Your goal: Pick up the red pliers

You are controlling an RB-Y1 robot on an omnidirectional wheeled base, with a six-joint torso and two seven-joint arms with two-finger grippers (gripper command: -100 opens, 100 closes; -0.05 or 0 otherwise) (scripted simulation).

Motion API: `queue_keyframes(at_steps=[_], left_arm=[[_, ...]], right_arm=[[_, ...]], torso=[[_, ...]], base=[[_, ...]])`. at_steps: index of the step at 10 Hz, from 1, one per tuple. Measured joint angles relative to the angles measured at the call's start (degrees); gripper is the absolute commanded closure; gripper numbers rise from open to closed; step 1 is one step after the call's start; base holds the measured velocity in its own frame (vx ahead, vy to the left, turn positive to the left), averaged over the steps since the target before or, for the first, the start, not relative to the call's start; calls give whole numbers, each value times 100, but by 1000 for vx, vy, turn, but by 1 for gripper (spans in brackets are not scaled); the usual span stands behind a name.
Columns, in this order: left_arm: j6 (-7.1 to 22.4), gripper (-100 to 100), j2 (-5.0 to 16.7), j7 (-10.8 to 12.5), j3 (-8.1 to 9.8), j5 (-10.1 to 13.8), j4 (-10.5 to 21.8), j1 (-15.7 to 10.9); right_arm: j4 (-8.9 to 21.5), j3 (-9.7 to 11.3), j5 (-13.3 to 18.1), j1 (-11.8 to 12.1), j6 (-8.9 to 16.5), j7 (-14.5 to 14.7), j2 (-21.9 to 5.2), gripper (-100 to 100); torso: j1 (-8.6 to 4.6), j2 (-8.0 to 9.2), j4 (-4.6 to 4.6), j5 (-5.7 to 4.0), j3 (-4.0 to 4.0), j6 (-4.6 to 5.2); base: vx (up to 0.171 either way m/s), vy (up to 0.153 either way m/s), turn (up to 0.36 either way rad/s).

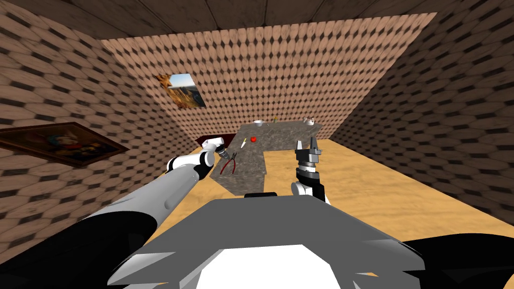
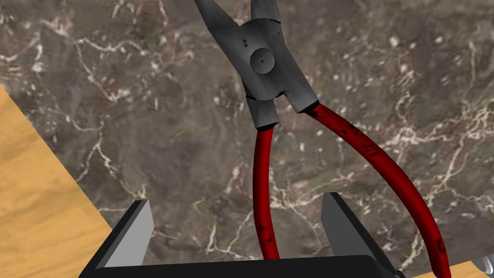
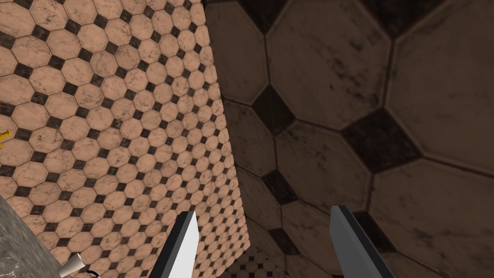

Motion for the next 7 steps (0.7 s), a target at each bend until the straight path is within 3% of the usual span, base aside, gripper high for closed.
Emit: queue_keyframes(at_steps=[1, 4, 5, 6, 7], left_arm=[[339, -100, -165, 54, -9, 21, -468, 345], [179, -100, -43, 6, -33, 19, 117, 105], [170, 0, -38, 2, -33, 19, 148, 97], [171, -100, -39, 2, -33, 19, 144, 98], [183, -100, 22, -135, 5, 72, 104, 199]], right_arm=[[0, 0, 0, 0, 0, 0, 0, 0], [0, 0, 0, 0, 0, 0, 0, 0], [0, 0, 0, 0, 0, 0, 0, 0], [0, 0, 0, 0, 0, 0, 0, 0], [0, 0, 0, 0, 0, 0, 1, 0]], torso=[[1, 4, -1, 2, 1, -1], [0, 11, 3, -1, 6, 0], [0, 11, 3, -1, 7, 0], [0, 11, 3, -1, 7, 0], [-21, 17, 4, -4, 10, -8]], base=[[0, 0, 0], [0, 0, 0], [0, 0, 0], [-14, -84, 240], [-14, -89, 254]])
